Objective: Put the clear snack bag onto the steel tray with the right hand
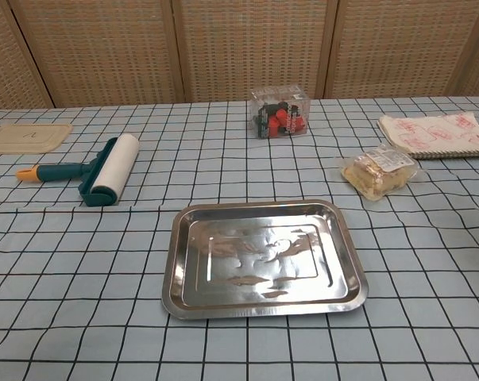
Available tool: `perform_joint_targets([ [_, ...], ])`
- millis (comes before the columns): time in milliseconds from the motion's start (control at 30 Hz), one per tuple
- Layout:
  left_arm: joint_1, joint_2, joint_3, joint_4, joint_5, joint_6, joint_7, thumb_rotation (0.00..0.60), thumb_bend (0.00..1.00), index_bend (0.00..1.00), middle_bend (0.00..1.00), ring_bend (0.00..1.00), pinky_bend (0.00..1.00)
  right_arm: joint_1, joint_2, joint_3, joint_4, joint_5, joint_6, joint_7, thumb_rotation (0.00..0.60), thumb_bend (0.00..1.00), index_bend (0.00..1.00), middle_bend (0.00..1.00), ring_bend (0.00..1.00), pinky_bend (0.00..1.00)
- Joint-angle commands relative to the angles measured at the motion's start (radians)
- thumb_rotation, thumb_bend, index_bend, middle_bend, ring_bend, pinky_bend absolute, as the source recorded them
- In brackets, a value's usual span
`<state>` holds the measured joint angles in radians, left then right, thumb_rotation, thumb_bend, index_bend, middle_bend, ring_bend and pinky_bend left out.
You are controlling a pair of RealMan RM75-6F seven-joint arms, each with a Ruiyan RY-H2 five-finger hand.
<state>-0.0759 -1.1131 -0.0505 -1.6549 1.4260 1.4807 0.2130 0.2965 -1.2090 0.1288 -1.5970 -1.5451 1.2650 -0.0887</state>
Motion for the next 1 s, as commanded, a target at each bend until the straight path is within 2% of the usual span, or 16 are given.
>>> perform_joint_targets([
  [33,-0.002,0.001,-0.005,0.005,-0.010,-0.006,-0.007,0.600,0.13,0.00,0.00,0.00,0.00,0.111,-0.062,0.071,0.017,0.106,-0.138,-0.061,0.600,0.10,0.12,0.00,0.00,0.00],
  [267,-0.007,0.000,-0.015,0.013,-0.046,-0.026,-0.008,0.600,0.13,0.00,0.00,0.00,0.00,0.249,-0.150,0.137,0.112,0.281,-0.303,-0.160,0.600,0.12,0.12,0.00,0.00,0.00],
  [500,-0.009,-0.003,-0.025,0.017,-0.071,-0.032,-0.009,0.600,0.14,0.00,0.00,0.00,0.00,0.334,-0.226,0.156,0.211,0.398,-0.382,-0.227,0.600,0.13,0.13,0.00,0.00,0.00],
  [767,-0.012,-0.011,-0.032,0.032,-0.080,-0.031,-0.017,0.600,0.14,0.00,0.00,0.00,0.00,0.406,-0.308,0.132,0.349,0.493,-0.455,-0.290,0.600,0.14,0.15,0.00,0.00,0.00],
  [1000,-0.020,-0.016,-0.036,0.042,-0.104,-0.055,-0.015,0.600,0.14,0.00,0.00,0.00,0.00,0.449,-0.374,0.121,0.453,0.518,-0.496,-0.276,0.600,0.14,0.15,0.00,0.00,0.00],
])
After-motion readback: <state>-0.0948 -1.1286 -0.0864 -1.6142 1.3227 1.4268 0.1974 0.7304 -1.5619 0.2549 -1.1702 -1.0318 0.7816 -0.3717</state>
